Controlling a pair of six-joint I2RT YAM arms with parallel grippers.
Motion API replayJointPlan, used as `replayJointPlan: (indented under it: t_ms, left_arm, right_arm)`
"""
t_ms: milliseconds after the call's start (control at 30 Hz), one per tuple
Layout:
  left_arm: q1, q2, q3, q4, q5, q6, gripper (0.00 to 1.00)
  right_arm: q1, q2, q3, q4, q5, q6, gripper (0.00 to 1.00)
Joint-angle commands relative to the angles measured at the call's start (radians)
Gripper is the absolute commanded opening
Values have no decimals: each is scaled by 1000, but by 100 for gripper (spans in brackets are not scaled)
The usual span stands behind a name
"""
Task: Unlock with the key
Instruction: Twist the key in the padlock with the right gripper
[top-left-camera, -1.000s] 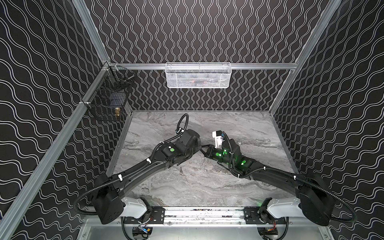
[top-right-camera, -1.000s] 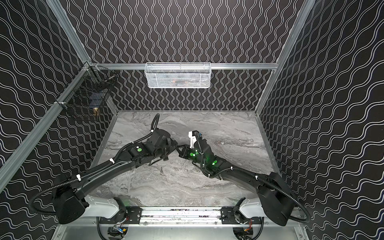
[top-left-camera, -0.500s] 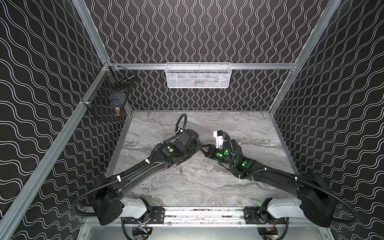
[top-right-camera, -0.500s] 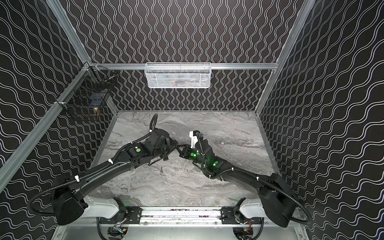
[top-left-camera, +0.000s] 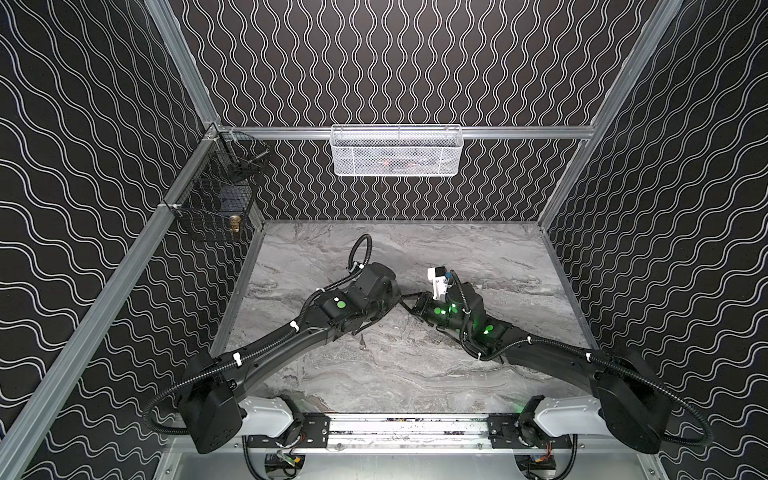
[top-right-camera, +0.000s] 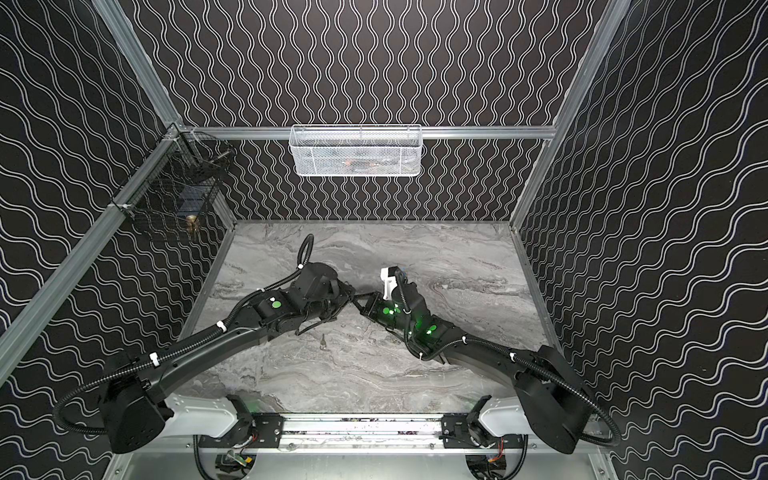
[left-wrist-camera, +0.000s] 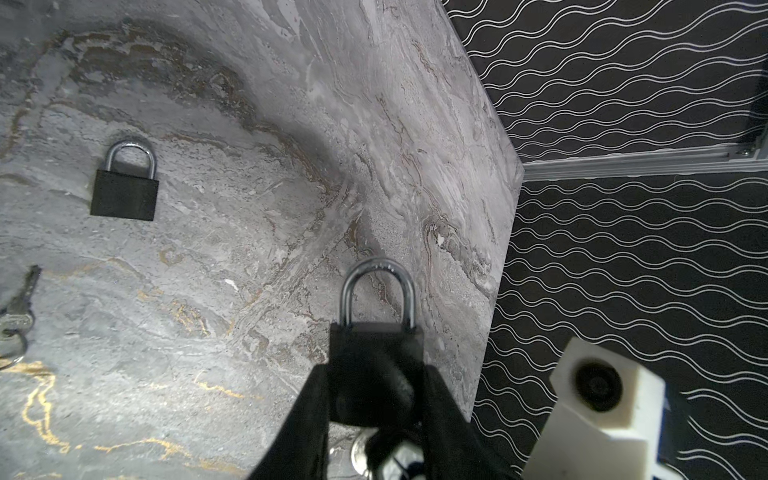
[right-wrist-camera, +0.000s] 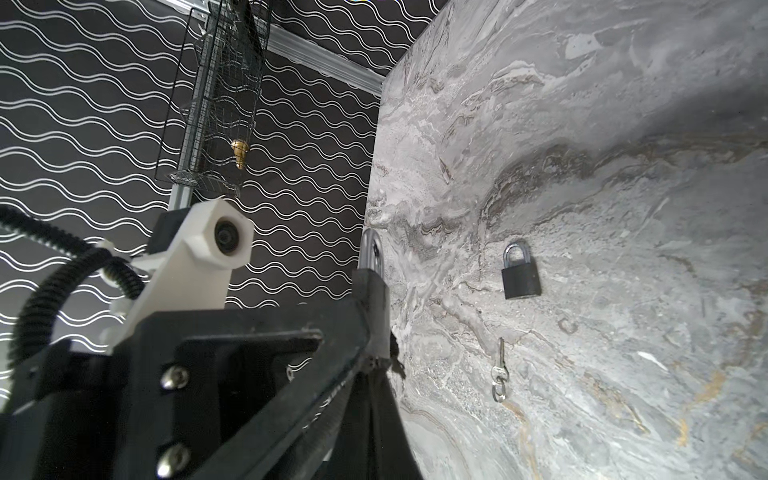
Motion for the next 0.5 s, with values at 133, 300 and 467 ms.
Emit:
replayJointPlan:
  t_ms: [133,300,467]
  left_arm:
    - [-9,-9,5,122,111,-35,0]
    - [-11,-17,-10,148,114,-55,0]
    - [-18,-27,-16,156,98,-74,0]
  right_arm:
    - [4,0,-30,159,-41,84,0]
    - [3,-6,-21,127,-32,78,0]
    - [3,-15,-43,137,-10,105,0]
